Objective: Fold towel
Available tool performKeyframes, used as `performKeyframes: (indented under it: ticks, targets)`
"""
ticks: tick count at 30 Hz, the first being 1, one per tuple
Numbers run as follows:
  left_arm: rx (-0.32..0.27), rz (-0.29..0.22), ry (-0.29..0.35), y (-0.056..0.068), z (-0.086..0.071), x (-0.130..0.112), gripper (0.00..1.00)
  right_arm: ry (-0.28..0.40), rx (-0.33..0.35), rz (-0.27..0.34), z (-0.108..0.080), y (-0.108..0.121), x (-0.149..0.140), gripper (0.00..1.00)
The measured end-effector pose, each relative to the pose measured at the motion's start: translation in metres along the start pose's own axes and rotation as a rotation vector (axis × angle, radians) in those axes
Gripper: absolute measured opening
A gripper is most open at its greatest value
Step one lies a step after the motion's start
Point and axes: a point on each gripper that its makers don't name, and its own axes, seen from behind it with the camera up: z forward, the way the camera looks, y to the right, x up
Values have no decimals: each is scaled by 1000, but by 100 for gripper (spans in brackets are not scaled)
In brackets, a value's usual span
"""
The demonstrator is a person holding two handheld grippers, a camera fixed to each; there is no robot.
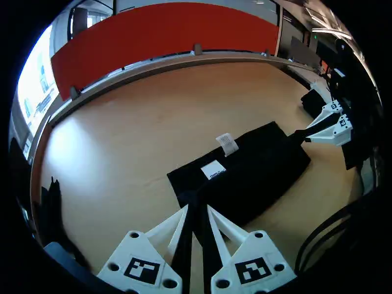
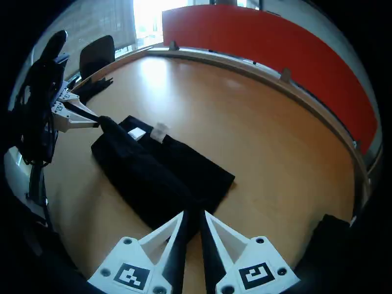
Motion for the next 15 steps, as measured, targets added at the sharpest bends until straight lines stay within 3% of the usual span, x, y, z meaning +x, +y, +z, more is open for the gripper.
performKeyframes:
  ticks: [10,15]
  targets:
    - [10,-18,-7,-5,12,1,14,-17,-18,21,10,5,-3,22]
    - [25,-17,-10,-11,16,1,27,-15,-42,37,15,11,-3,30]
